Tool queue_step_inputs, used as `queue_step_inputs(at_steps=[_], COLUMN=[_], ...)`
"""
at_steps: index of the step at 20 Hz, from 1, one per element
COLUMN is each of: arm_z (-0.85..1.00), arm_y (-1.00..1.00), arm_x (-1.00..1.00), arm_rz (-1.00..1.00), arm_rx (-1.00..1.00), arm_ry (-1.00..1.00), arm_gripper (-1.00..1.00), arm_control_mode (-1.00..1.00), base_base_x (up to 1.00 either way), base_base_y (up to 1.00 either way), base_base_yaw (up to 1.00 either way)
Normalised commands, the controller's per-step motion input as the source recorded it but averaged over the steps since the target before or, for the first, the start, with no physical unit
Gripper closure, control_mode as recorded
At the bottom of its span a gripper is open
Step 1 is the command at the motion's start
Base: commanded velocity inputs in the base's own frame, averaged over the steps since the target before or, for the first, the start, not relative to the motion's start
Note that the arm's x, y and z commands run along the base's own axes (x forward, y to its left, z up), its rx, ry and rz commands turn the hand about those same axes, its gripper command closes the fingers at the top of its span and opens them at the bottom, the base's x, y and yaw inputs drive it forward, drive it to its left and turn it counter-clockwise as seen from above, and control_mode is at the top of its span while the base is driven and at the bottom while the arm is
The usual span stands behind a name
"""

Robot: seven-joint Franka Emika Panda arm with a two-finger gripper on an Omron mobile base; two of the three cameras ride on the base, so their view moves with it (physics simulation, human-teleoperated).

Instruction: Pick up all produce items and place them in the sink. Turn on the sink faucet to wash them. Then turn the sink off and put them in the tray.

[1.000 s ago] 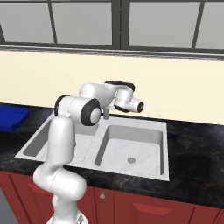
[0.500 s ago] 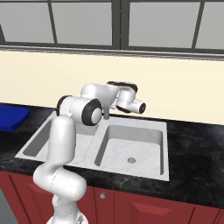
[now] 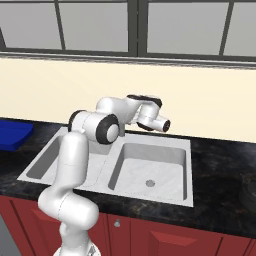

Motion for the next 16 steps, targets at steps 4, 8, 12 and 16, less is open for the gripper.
queue_step_inputs(at_steps=[4, 8, 12, 16], arm_z=[-0.74, -0.73, -0.61, -0.35], arm_y=[-0.78, -0.76, -0.62, -0.33], arm_x=[0.05, 0.04, 0.06, 0.04], arm_rz=[0.0, 0.0, 0.0, 0.02], arm_rx=[0.14, 0.14, 0.09, 0.03], arm_ry=[0.1, 0.1, 0.09, 0.04], arm_gripper=[1.0, 1.0, 1.0, 1.0], arm_control_mode=[-1.0, -1.0, -1.0, -1.0], base_base_x=[0.0, 0.0, 0.0, 0.0], base_base_y=[0.0, 0.0, 0.0, 0.0], base_base_yaw=[0.0, 0.0, 0.0, 0.0])
